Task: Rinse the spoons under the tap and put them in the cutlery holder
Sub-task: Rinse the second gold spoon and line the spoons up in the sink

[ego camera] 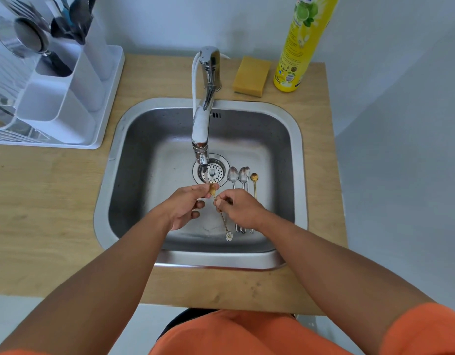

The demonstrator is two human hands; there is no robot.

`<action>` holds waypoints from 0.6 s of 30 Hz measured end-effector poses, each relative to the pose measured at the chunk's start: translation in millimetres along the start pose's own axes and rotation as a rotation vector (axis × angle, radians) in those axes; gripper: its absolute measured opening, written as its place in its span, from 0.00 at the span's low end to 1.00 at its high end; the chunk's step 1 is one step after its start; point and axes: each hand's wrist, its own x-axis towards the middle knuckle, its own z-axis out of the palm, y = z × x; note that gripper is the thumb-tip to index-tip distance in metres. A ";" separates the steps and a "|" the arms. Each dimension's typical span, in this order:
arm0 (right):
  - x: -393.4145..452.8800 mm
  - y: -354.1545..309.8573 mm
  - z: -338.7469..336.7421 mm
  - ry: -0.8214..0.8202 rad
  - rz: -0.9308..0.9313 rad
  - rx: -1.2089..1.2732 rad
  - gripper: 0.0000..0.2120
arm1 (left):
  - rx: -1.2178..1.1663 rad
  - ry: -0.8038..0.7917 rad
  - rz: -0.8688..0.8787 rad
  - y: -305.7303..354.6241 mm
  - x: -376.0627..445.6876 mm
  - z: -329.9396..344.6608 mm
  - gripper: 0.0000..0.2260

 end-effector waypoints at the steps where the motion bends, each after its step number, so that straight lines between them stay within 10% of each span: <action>1: 0.3 -0.1 0.1 -0.004 -0.005 0.001 0.11 | 0.000 0.012 -0.011 0.4 -0.7 -0.4 0.13; 18: 7.9 -0.1 1.4 0.028 -0.013 0.013 0.10 | 0.063 0.201 0.019 8.7 3.3 4.2 0.16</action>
